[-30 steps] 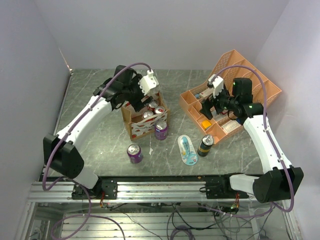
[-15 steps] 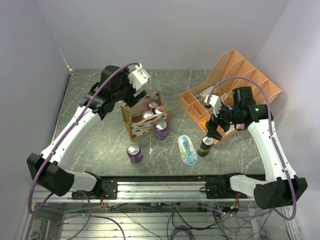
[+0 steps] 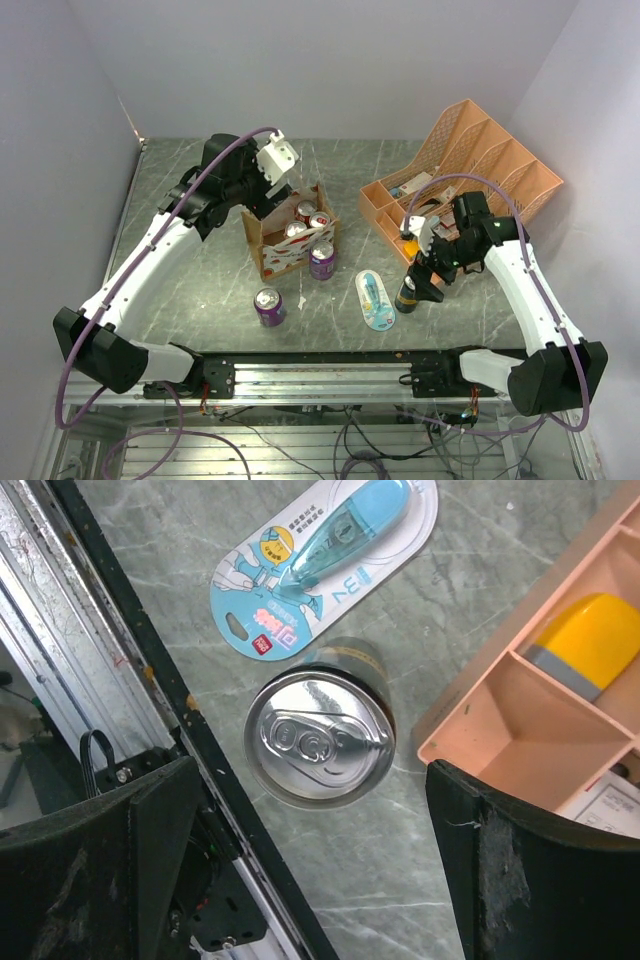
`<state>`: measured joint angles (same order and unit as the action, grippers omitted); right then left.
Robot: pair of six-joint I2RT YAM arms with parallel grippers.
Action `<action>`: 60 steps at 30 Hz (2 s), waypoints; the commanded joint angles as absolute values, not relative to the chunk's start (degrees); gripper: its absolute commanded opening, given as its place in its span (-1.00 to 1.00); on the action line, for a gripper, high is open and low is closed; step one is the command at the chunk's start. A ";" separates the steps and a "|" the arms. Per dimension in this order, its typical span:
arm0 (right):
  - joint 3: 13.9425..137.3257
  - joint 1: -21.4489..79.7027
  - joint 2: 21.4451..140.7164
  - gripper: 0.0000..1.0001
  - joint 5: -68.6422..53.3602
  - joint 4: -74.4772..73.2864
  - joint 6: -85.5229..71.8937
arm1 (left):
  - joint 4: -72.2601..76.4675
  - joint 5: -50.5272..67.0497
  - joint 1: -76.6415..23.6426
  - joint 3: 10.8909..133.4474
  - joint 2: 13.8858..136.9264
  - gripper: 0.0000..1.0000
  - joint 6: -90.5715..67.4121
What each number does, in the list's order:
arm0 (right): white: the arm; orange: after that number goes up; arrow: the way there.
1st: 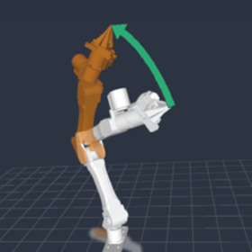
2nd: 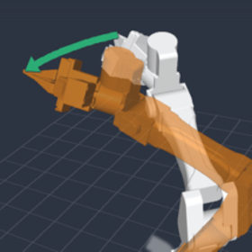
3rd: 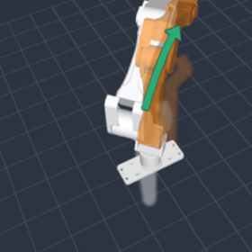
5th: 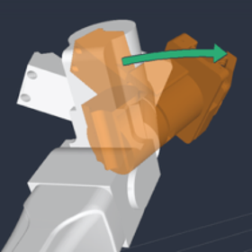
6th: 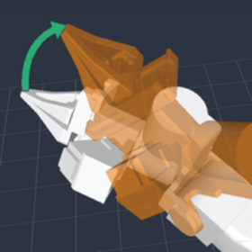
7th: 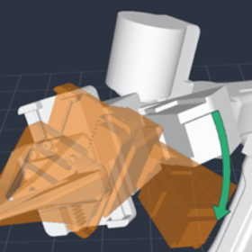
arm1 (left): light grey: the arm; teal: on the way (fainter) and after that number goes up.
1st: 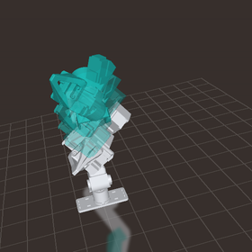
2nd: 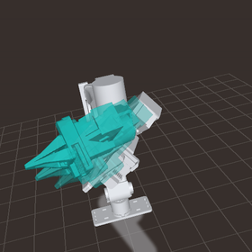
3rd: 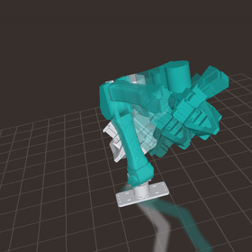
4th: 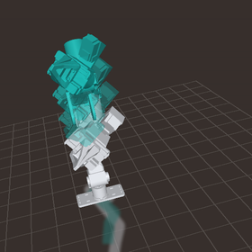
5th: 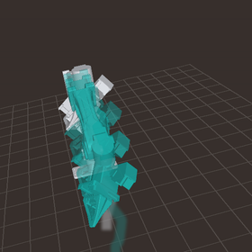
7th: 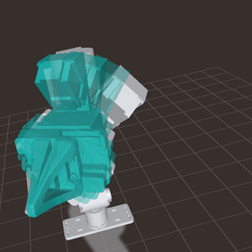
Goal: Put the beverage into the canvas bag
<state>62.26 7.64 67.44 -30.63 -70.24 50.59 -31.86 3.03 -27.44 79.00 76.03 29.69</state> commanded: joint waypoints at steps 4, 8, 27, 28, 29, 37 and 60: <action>59.85 8.56 69.14 0.72 -30.78 -67.44 50.86 | -33.32 4.54 -27.69 81.17 75.76 0.98 28.24; 58.81 9.24 69.51 0.59 -31.50 -65.61 50.08 | -32.91 4.85 -27.69 80.16 75.38 0.98 28.04; 62.54 10.45 71.36 -0.84 -31.55 -62.88 45.78 | -31.87 5.63 -26.81 75.88 69.35 0.98 27.15; 63.41 10.39 71.37 -0.88 -31.21 -62.73 45.26 | -31.79 5.88 -26.46 75.61 68.75 0.98 26.89; 64.31 10.46 71.41 -0.93 -30.87 -62.53 44.80 | -31.79 6.26 -26.07 75.45 68.16 0.98 26.43; 75.72 10.89 71.48 -1.00 -34.16 -59.27 40.95 | -34.09 18.72 -22.97 72.71 62.87 0.95 24.26; 97.35 27.15 82.30 -1.00 -38.57 -30.04 22.21 | -39.14 47.02 -23.35 67.55 69.68 0.40 33.32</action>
